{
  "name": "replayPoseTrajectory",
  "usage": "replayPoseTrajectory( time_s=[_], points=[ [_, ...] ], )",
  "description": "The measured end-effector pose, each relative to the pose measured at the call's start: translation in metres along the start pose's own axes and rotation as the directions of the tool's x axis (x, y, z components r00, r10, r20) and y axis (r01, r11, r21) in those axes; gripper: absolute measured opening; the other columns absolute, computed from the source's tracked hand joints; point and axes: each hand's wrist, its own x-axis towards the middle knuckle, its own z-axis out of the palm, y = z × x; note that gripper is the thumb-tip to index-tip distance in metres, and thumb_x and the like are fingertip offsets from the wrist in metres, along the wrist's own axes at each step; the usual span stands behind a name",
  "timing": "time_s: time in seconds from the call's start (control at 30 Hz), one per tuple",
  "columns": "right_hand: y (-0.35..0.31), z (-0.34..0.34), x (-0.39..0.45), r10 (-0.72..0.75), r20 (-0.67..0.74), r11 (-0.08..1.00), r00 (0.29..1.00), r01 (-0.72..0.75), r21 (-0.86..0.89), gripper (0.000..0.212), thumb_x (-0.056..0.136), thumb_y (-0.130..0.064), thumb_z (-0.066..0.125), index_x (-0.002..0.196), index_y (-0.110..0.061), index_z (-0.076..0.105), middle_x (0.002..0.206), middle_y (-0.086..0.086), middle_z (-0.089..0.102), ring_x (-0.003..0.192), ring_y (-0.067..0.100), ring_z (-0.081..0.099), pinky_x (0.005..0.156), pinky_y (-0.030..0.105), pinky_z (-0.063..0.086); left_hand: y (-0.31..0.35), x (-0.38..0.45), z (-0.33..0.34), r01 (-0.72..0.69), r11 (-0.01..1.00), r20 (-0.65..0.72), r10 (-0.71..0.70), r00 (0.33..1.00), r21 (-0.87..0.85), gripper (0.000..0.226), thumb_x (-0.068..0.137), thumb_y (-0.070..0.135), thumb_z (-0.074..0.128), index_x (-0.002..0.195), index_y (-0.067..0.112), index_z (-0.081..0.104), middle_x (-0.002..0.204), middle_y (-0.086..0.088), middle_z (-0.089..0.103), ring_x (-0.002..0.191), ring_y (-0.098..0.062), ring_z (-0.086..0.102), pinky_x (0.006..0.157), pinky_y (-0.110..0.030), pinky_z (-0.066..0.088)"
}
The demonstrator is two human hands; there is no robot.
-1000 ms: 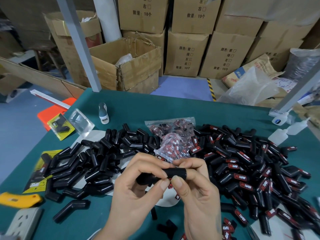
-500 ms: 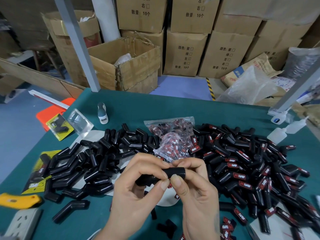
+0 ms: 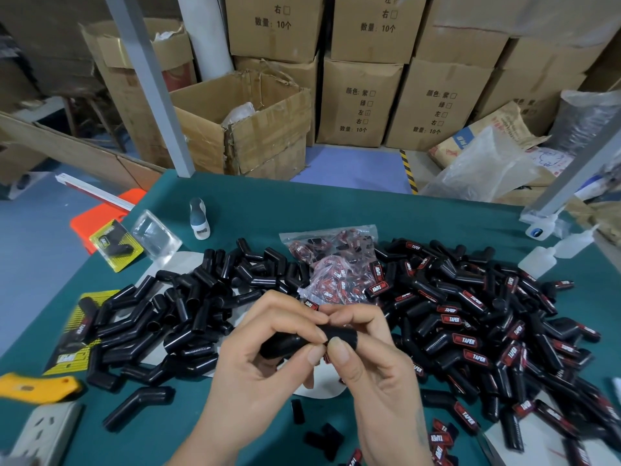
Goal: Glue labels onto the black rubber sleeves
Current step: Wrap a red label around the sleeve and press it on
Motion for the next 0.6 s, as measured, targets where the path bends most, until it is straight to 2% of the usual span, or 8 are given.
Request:
replayPoseTrajectory(
  time_s=[0.07,0.13,0.23,0.3,0.37,0.43,0.5,0.6],
  points=[
    [0.003,-0.002,-0.002,-0.031,-0.006,1.000,0.999,0.031,0.001,0.032,0.096,-0.046,0.071,0.089,-0.017,0.082,0.113,-0.007,0.060,0.129,0.025,0.058,0.099,0.029,0.051,0.001,-0.001,0.001,-0.006,1.000,0.011,0.007,1.000,-0.027,0.002,0.094,0.021,0.077,0.096,0.022,0.076,0.106,0.003,0.066,0.074,-0.014,0.067,0.057,-0.025,0.057],
    [0.005,-0.003,-0.004,-0.059,-0.005,0.998,0.998,0.059,-0.012,0.032,0.097,-0.045,0.070,0.089,-0.017,0.082,0.114,-0.007,0.059,0.131,0.027,0.057,0.102,0.031,0.050,0.003,-0.002,0.002,-0.002,0.999,0.011,0.002,1.000,-0.046,0.007,0.097,0.029,0.076,0.096,0.022,0.077,0.107,0.002,0.067,0.069,-0.016,0.068,0.057,-0.027,0.057],
    [0.006,-0.003,-0.004,-0.051,0.003,0.999,0.999,0.051,-0.014,0.032,0.098,-0.044,0.068,0.087,-0.016,0.081,0.115,-0.006,0.058,0.131,0.027,0.056,0.101,0.030,0.051,0.002,-0.005,0.001,0.011,0.999,-0.007,-0.012,1.000,-0.043,0.007,0.097,0.028,0.076,0.097,0.021,0.078,0.107,0.000,0.066,0.065,-0.019,0.068,0.053,-0.030,0.057],
    [0.006,-0.004,-0.003,-0.020,0.006,1.000,1.000,0.020,0.012,0.030,0.098,-0.044,0.069,0.088,-0.019,0.081,0.114,-0.004,0.059,0.130,0.025,0.057,0.099,0.029,0.052,0.000,-0.003,0.001,-0.023,0.999,-0.011,0.024,1.000,0.023,0.004,0.096,0.022,0.076,0.099,0.022,0.078,0.109,0.001,0.066,0.073,-0.018,0.069,0.058,-0.030,0.058],
    [0.005,-0.005,-0.001,0.007,0.012,1.000,1.000,-0.008,0.014,0.026,0.097,-0.046,0.069,0.087,-0.024,0.080,0.114,-0.002,0.061,0.126,0.022,0.060,0.098,0.026,0.051,0.000,0.000,0.001,-0.119,0.978,0.005,0.120,0.993,0.170,0.012,0.093,0.014,0.074,0.102,0.022,0.076,0.114,0.002,0.065,0.091,-0.020,0.071,0.074,-0.028,0.058],
    [0.005,-0.005,0.000,0.043,0.011,0.999,0.999,-0.043,0.020,0.028,0.096,-0.048,0.069,0.090,-0.023,0.080,0.114,-0.002,0.062,0.118,0.015,0.064,0.095,0.022,0.050,-0.003,0.003,0.001,-0.233,0.937,0.047,0.229,0.972,0.260,0.009,0.096,0.014,0.073,0.104,0.018,0.075,0.120,0.001,0.064,0.105,-0.019,0.069,0.084,-0.025,0.056],
    [0.006,-0.003,0.001,0.093,0.003,0.995,0.996,-0.093,0.032,0.036,0.096,-0.052,0.068,0.098,-0.017,0.080,0.113,-0.005,0.062,0.108,0.009,0.064,0.092,0.022,0.050,-0.007,0.004,0.001,-0.267,0.917,0.044,0.266,0.963,0.297,0.007,0.100,0.019,0.070,0.105,0.016,0.074,0.120,0.002,0.065,0.103,-0.018,0.070,0.079,-0.027,0.059],
    [0.011,0.001,0.001,0.148,0.038,0.984,0.988,-0.151,0.091,0.043,0.097,-0.053,0.067,0.111,-0.013,0.077,0.117,-0.003,0.058,0.105,0.013,0.063,0.097,0.031,0.051,-0.013,0.002,-0.001,-0.222,0.940,0.000,0.230,0.973,0.258,0.010,0.099,0.016,0.069,0.109,0.017,0.072,0.116,0.000,0.065,0.092,-0.018,0.070,0.064,-0.031,0.060]
  ],
)
